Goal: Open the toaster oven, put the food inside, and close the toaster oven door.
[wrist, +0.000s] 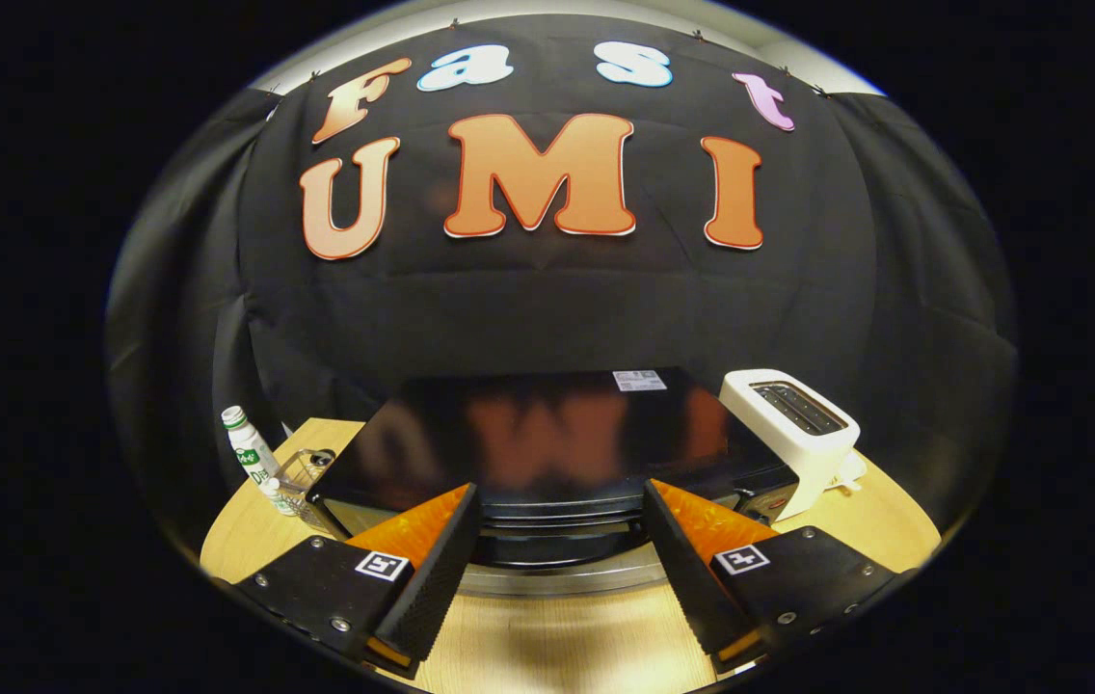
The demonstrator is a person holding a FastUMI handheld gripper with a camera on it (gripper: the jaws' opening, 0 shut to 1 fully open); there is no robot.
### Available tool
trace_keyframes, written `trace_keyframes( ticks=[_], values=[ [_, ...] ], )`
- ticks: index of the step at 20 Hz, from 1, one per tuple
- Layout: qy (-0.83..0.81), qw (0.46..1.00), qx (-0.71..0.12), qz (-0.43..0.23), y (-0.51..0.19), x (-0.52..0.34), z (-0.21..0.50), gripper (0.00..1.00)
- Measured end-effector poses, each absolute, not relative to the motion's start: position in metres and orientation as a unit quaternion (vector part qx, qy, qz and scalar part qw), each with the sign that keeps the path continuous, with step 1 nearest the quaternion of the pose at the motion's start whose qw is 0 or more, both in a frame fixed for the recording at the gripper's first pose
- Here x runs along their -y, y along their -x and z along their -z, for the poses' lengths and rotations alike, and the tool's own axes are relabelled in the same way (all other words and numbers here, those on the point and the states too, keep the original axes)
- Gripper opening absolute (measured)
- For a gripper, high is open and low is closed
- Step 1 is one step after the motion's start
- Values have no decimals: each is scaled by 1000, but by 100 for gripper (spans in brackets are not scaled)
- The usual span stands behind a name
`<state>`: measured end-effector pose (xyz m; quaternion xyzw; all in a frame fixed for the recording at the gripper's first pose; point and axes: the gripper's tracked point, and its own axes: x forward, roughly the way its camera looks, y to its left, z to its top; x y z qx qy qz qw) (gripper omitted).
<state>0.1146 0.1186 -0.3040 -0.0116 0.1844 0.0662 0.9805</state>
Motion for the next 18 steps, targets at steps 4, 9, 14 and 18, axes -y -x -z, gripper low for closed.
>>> trace_keyframes(
  ticks=[4,9,14,18],
  values=[
    [-2,980,-185,-70,-111,-122,301,100],
    [5,979,-191,-77,-103,-120,304,100],
    [5,976,-202,-78,-83,-115,308,100],
    [6,976,-204,-81,-67,-112,313,100]
  ],
)
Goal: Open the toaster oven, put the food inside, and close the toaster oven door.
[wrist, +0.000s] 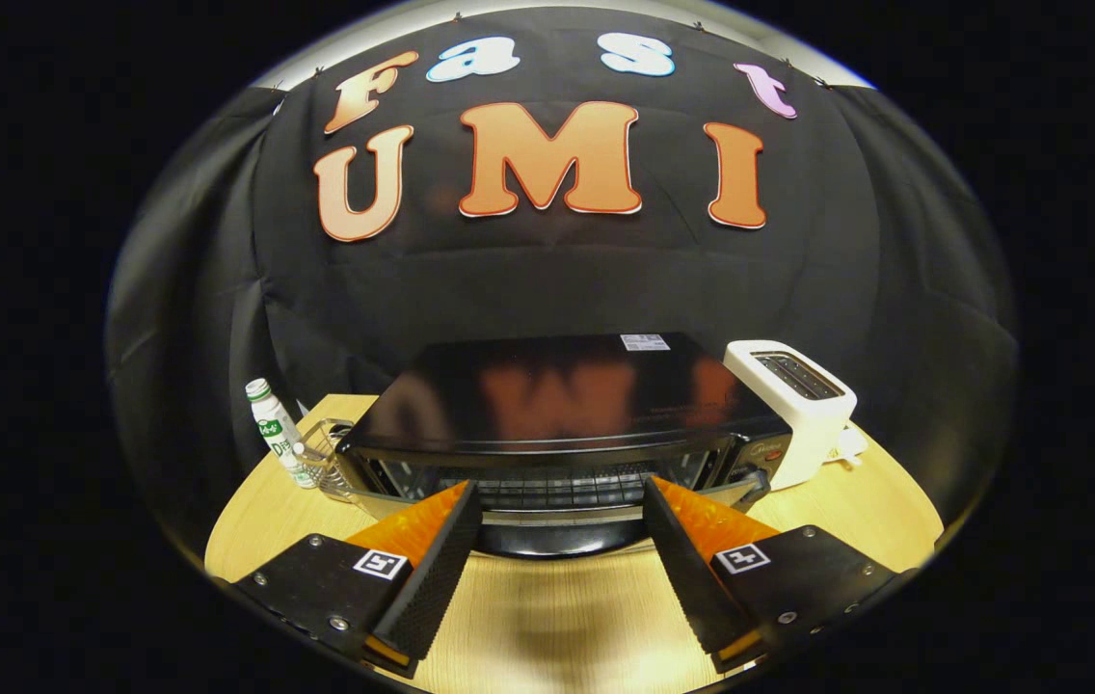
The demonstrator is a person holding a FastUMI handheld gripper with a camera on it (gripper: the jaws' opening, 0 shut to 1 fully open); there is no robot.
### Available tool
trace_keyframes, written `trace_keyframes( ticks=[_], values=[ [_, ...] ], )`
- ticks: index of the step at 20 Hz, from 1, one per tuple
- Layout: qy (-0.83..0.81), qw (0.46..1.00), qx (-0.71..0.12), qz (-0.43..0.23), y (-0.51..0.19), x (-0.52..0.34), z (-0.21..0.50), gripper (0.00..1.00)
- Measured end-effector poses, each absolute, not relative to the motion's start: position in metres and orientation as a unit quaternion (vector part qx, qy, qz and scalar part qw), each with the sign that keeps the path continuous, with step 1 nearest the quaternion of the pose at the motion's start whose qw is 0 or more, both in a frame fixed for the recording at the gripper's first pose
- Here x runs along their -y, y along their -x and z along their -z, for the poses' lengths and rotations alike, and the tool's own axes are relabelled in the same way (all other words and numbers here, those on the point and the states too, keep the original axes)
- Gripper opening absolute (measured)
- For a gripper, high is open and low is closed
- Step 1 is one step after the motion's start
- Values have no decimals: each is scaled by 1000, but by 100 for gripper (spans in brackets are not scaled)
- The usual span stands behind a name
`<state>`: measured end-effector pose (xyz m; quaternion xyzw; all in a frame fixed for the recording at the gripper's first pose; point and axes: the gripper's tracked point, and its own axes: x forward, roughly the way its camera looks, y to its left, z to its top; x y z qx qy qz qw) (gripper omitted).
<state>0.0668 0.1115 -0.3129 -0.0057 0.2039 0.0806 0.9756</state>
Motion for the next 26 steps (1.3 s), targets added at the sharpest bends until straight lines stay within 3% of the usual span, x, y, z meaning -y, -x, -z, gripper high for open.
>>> trace_keyframes(
  ticks=[17,26],
  values=[
    [12,970,-227,-87,5,-98,360,100],
    [12,955,-283,-84,42,-89,415,99]
  ],
)
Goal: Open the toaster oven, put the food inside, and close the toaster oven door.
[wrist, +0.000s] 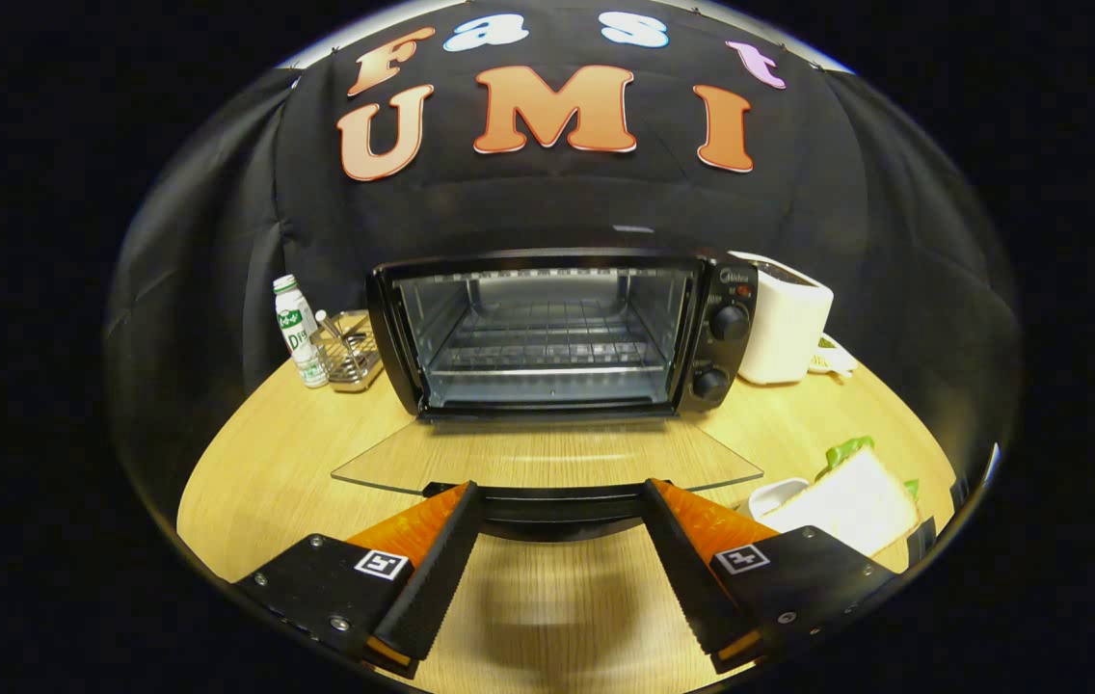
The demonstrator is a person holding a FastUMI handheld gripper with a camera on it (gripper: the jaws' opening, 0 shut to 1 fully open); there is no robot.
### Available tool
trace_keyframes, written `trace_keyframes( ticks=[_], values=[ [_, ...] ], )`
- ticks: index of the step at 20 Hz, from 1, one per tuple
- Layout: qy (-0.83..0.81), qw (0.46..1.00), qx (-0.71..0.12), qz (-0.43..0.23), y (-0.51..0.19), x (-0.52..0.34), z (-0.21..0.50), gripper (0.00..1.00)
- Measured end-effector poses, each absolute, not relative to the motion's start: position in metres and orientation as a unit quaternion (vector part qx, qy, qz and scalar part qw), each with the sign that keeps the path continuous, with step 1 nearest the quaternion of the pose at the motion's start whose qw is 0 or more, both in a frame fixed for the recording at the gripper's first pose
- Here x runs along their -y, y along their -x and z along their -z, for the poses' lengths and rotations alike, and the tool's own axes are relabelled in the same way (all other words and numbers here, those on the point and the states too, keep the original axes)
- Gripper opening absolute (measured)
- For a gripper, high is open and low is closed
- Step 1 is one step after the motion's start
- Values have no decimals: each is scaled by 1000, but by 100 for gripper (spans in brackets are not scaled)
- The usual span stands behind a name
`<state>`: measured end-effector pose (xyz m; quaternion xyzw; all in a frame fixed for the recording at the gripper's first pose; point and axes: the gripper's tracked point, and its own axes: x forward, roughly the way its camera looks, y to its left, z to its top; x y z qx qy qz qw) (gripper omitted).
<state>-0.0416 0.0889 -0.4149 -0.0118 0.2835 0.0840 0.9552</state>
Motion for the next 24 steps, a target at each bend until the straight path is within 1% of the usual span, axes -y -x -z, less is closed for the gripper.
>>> trace_keyframes(
  ticks=[4,15,20,24],
  values=[
    [2,944,-321,-76,56,-83,445,100],
    [-21,931,-357,-77,62,-85,471,100],
    [-21,930,-356,-88,62,-85,469,99],
    [11,935,-342,-90,57,-74,446,99]
  ],
)
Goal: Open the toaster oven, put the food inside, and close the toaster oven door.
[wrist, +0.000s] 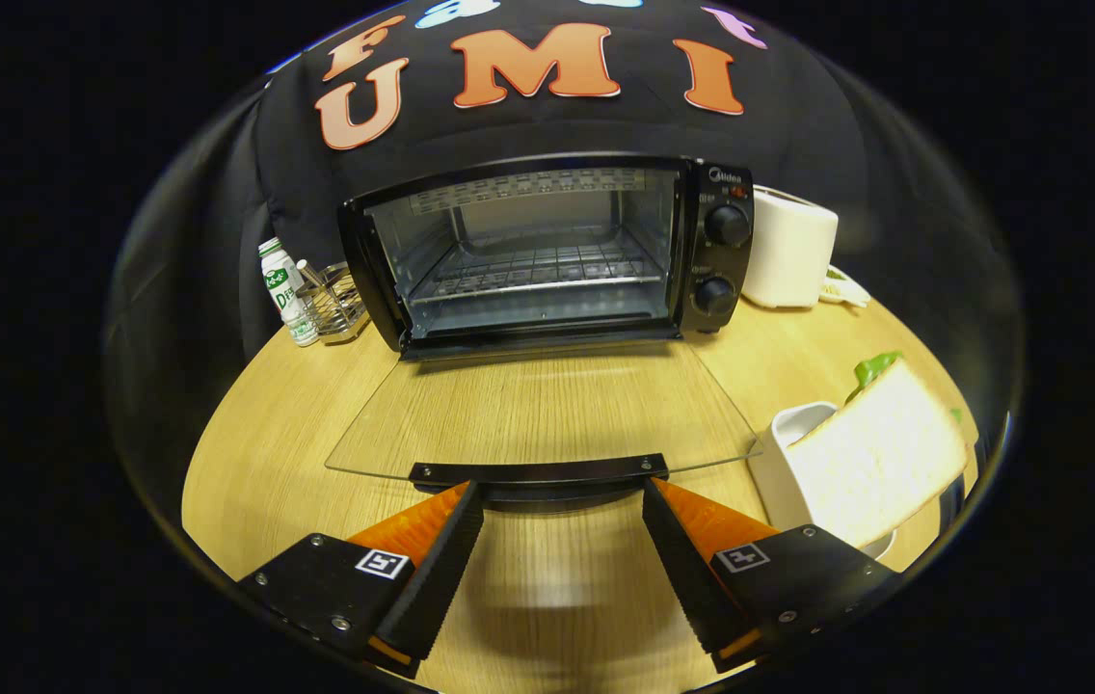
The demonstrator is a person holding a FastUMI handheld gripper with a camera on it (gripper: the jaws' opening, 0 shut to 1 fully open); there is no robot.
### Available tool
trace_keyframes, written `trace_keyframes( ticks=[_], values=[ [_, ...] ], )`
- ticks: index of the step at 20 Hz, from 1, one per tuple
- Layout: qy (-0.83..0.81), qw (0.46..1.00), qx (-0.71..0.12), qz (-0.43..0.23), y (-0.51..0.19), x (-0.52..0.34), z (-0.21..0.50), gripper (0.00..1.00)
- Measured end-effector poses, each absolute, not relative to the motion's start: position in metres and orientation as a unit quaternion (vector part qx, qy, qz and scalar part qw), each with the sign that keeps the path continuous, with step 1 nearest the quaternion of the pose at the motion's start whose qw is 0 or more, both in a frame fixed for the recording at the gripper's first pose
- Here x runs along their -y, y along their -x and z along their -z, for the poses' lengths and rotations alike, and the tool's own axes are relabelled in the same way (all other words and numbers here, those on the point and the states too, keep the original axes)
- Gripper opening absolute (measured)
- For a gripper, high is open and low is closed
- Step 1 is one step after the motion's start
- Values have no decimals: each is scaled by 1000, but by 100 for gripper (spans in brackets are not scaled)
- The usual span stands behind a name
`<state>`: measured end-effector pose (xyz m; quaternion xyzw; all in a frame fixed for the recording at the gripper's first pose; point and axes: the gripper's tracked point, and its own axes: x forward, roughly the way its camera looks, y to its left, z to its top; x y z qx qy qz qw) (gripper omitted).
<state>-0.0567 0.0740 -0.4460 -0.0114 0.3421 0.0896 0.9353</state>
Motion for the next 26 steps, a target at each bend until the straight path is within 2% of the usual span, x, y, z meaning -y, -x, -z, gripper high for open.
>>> trace_keyframes(
  ticks=[6,11,16,20,26],
  values=[
    [26,944,-312,-104,40,-42,387,99],
    [16,955,-291,-63,17,11,349,99],
    [-16,972,-225,-64,-34,-33,305,99],
    [2,964,-250,-94,-45,-100,323,100],
    [19,948,-304,-90,-13,-98,359,100]
  ],
)
